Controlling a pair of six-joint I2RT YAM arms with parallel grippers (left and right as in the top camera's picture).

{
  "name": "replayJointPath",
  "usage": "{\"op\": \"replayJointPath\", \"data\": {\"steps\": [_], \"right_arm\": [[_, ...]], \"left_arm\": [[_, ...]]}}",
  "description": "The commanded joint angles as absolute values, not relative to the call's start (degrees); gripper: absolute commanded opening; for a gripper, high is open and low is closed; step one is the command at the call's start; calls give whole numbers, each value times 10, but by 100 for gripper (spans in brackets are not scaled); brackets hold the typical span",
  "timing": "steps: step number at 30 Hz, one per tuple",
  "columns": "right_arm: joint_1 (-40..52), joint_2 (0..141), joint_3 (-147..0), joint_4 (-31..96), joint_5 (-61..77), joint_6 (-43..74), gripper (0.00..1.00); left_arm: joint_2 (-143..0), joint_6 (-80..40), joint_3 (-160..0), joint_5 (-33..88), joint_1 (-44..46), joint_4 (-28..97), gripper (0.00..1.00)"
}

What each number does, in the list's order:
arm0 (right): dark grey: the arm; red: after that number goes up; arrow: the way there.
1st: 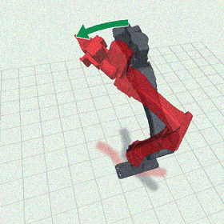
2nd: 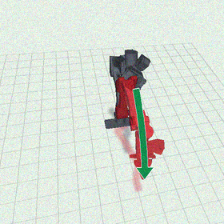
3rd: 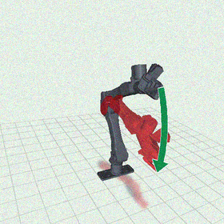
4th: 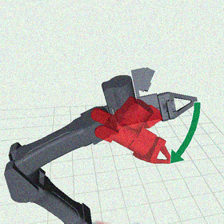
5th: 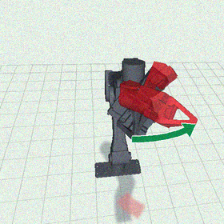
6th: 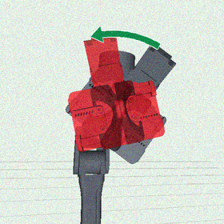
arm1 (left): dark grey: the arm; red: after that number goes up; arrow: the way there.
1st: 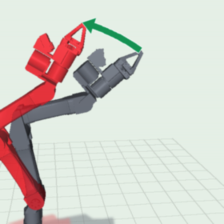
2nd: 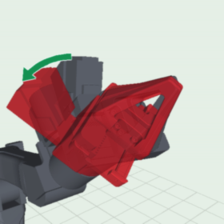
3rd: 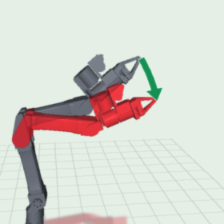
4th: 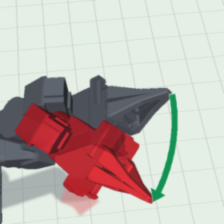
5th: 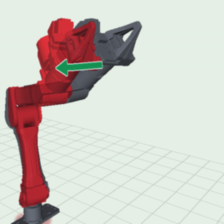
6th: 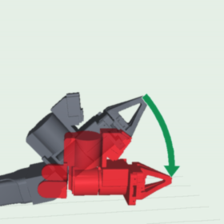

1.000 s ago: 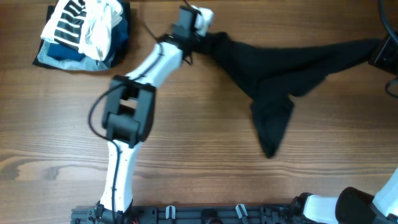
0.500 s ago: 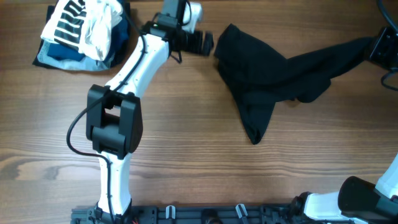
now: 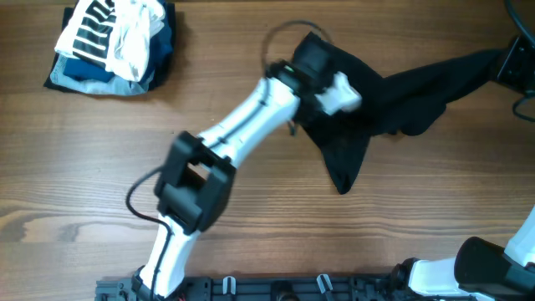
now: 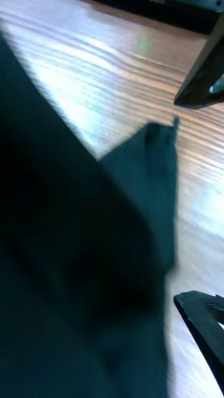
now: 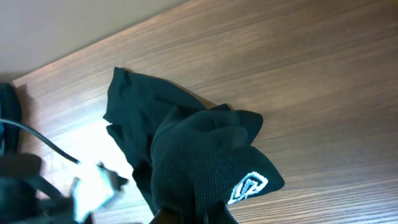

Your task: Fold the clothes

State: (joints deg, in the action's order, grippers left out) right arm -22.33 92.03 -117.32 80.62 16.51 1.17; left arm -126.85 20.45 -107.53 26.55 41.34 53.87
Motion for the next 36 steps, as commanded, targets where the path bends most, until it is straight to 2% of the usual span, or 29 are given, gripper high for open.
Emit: {"op": "replayJointPath", "data": {"steps": [1, 4, 9, 16, 20, 22, 24, 25, 26, 31, 36], "right_arm": [[-223, 925, -1176, 804, 177, 0, 4], [-223, 925, -1176, 803, 177, 0, 4], [-223, 925, -1176, 804, 177, -6, 4], [-223, 925, -1176, 803, 177, -13, 4], [-223, 925, -1176, 803, 177, -15, 4], [-223, 925, -1176, 803, 177, -15, 4], [-223, 925, -1176, 802, 176, -15, 4], [-223, 925, -1176, 801, 174, -15, 4], [-224, 925, -1176, 801, 163, -14, 4], [-225, 925, -1176, 800, 122, 13, 4], [-276, 925, -1176, 787, 115, 31, 4]], "left_arm": [[-1260, 225, -1076, 213, 455, 537, 97], [-1260, 216, -1076, 195, 475, 502, 100], [-1271, 134, -1076, 51, 480, 402, 100], [-1311, 128, -1076, 93, 494, 352, 100], [-1344, 92, -1076, 32, 499, 314, 99], [-1341, 53, -1076, -23, 486, 316, 79], [-1330, 27, -1076, -73, 464, 332, 44], [-1321, 20, -1076, -86, 452, 343, 16], [-1304, 18, -1076, -89, 432, 358, 4], [-1195, 13, -1076, -89, 343, 420, 4], [-1070, 80, -1076, -89, 302, 499, 4]]}}
